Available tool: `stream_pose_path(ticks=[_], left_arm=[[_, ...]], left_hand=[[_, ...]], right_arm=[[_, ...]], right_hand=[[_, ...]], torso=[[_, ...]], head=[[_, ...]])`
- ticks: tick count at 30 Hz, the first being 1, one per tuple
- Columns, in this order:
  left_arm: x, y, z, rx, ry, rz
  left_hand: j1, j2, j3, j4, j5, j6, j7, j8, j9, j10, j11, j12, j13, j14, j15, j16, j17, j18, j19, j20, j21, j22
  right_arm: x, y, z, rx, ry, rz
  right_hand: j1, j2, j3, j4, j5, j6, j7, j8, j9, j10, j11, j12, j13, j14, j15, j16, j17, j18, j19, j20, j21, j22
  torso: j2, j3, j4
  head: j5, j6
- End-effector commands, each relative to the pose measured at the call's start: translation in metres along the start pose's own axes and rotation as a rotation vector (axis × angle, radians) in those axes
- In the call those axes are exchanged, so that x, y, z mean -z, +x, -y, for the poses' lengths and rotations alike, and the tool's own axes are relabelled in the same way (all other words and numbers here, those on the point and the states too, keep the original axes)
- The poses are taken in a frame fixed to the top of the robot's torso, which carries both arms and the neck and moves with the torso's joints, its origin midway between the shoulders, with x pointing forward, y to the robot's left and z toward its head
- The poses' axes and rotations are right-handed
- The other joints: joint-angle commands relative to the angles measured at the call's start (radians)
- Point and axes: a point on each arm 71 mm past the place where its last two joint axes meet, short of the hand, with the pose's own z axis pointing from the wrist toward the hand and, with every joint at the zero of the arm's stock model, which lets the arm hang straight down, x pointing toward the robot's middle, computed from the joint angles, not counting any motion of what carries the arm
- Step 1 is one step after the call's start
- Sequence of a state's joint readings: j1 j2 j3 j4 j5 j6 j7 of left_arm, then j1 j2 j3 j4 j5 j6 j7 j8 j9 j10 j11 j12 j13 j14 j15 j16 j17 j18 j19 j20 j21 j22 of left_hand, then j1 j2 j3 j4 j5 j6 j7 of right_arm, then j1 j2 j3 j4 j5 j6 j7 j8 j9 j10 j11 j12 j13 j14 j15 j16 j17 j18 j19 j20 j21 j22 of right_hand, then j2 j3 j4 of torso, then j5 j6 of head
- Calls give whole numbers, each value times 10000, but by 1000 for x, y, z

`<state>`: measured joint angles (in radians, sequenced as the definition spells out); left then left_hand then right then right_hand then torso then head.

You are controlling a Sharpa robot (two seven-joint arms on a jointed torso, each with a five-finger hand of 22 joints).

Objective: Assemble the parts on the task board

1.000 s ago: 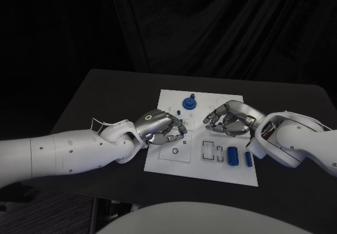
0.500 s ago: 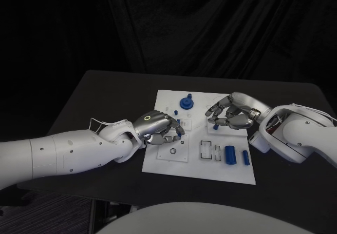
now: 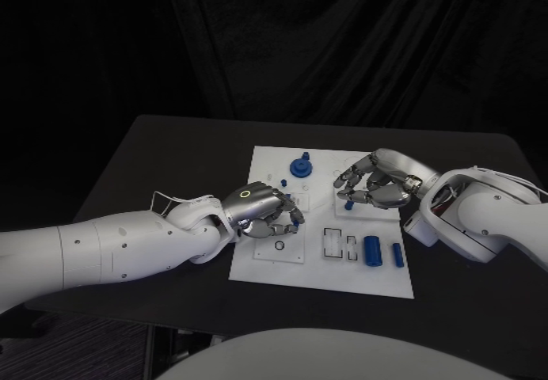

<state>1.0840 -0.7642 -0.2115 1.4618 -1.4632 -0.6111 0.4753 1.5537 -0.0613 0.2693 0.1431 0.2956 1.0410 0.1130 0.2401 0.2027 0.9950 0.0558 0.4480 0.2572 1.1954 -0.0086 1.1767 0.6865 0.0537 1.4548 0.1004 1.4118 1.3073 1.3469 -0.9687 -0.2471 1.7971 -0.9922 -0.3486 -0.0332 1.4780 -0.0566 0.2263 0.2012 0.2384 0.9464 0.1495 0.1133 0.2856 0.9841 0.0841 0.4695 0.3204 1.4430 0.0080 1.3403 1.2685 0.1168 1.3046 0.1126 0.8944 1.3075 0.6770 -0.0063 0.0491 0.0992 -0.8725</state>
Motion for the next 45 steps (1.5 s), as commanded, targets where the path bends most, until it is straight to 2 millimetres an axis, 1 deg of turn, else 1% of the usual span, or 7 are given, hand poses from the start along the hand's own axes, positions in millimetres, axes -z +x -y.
stream_pose_path(ticks=[1,4,12,21,33,43,45], left_arm=[[-2,3,2,147,218,-197],[-4,4,1,154,234,-240],[-5,7,-1,175,175,-373],[-4,8,-4,206,53,-504],[-3,8,-6,201,1,-587],[0,12,-8,-646,273,-1034],[1,12,-9,-703,257,-1048]], left_hand=[[44,-14,43,-44,-44,-24,-19,-5,355,-46,29,-41,-10,-84,7,-41,-17,-94,-32,34,-52,2000],[52,-9,48,-49,-45,-27,-20,-7,356,-47,27,-42,-10,-82,6,-36,-6,-92,-37,33,-59,1998],[103,-5,77,-94,-27,-41,-22,-15,362,-55,22,-49,-7,-103,1,-37,-19,-91,-44,27,-68,2000],[109,-4,82,-99,-21,-44,-21,-18,363,-58,24,-50,-7,-118,1,-48,-45,-89,-51,26,-78,1997],[132,0,100,-121,-16,-58,-21,-27,365,-70,28,-59,-6,-155,1,-69,-86,-83,-71,24,-104,1991],[121,17,122,-135,-68,-61,-32,-33,385,-96,26,-78,1,-233,-27,-97,-158,-67,-118,8,-166,1980],[113,20,122,-131,-77,-64,-33,-34,386,-100,25,-81,1,-236,-33,-96,-157,-68,-113,6,-160,1984]], right_arm=[[0,-2,1,77,145,86],[1,-2,1,77,157,73],[1,-2,1,76,182,56],[1,-1,2,83,213,13],[0,-1,2,91,217,-63],[0,1,1,88,211,-143],[0,0,1,89,217,-151]], right_hand=[[3,-118,-23,43,-37,62,1,49,-16,24,-27,-17,-11,60,-2,58,4,35,90,9,48,1050],[3,-118,-23,43,-37,62,1,49,-16,24,-27,-17,-11,60,-2,58,4,35,90,9,48,1050],[3,-118,-23,43,-37,62,1,49,-16,24,-27,-17,-11,60,-2,58,4,35,90,9,48,1050],[14,-125,-20,49,-38,78,-8,59,-20,35,-33,-15,-15,64,-6,56,-2,36,97,6,52,1050],[23,-130,-18,50,-38,82,-11,61,-24,38,-37,-15,-18,63,-8,52,-10,38,95,5,42,1047],[37,-131,-12,47,-36,86,-15,64,-27,41,-40,-16,-21,63,-11,49,-15,41,91,4,27,1043],[37,-131,-12,47,-36,86,-15,64,-27,41,-40,-16,-21,63,-11,49,-15,41,91,4,27,1043]], torso=[[13,-4,-1],[12,-8,10],[15,-7,3],[12,-6,13],[13,-9,15],[15,-15,26],[13,-15,19]], head=[[2,-1],[-16,-1],[-15,-1],[-36,-1],[-17,-1],[-65,-1],[-50,-1]])
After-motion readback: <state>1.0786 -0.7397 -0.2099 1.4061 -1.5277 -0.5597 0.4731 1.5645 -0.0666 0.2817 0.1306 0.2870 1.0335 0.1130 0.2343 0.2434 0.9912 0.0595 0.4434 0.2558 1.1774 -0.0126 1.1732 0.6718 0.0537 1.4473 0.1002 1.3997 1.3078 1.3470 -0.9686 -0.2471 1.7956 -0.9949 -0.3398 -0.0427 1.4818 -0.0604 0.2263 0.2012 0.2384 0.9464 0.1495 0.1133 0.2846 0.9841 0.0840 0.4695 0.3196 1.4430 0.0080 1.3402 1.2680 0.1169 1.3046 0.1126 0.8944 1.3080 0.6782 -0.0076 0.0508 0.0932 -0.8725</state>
